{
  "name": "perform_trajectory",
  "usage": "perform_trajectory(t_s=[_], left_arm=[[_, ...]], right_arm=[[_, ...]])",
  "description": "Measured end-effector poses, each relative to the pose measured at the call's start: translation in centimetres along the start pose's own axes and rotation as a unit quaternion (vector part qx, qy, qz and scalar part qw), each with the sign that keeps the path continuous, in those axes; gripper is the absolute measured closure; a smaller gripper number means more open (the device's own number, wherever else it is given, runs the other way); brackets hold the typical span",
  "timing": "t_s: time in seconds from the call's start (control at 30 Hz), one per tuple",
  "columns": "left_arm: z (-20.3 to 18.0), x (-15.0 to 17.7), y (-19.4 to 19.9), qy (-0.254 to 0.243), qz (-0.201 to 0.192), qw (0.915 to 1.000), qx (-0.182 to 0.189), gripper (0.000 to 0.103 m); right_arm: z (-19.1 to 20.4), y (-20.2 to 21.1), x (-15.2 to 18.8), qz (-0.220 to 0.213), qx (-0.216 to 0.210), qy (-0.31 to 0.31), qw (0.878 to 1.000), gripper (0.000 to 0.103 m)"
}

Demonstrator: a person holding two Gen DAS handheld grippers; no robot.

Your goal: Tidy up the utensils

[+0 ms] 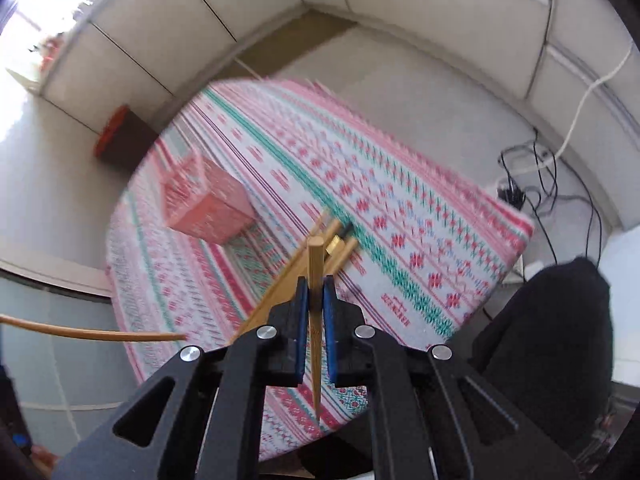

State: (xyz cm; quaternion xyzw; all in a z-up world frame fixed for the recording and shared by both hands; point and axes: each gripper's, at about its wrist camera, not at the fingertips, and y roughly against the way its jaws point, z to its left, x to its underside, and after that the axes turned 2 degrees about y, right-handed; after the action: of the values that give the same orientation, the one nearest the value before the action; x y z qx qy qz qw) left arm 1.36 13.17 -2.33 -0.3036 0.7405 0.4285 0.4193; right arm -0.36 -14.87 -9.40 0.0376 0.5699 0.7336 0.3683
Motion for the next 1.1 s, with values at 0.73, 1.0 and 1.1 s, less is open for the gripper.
perform_trajectory(t_s=[0.73,1.0,1.1], left_arm=[[1.6,-0.9,-7.0,-0.036,0.089,0.9939,-0.054,0.041],[-10.0,19.1,-8.6,-0.448,0.319,0.8347,0.034,0.038],[-11.0,23.4,-10.0,-0.444,0.387,0.8079,0.021,0.038]], right_arm=[[6.5,6.9,-14.0,-0.201,-0.197,0.118,0.952,0.095],[3.0,2.5,-14.9,-0.182,-0.198,0.1,0.958,0.095],[2.0,1.7,-14.6,-0.175,-0.202,0.106,0.958,0.095]])
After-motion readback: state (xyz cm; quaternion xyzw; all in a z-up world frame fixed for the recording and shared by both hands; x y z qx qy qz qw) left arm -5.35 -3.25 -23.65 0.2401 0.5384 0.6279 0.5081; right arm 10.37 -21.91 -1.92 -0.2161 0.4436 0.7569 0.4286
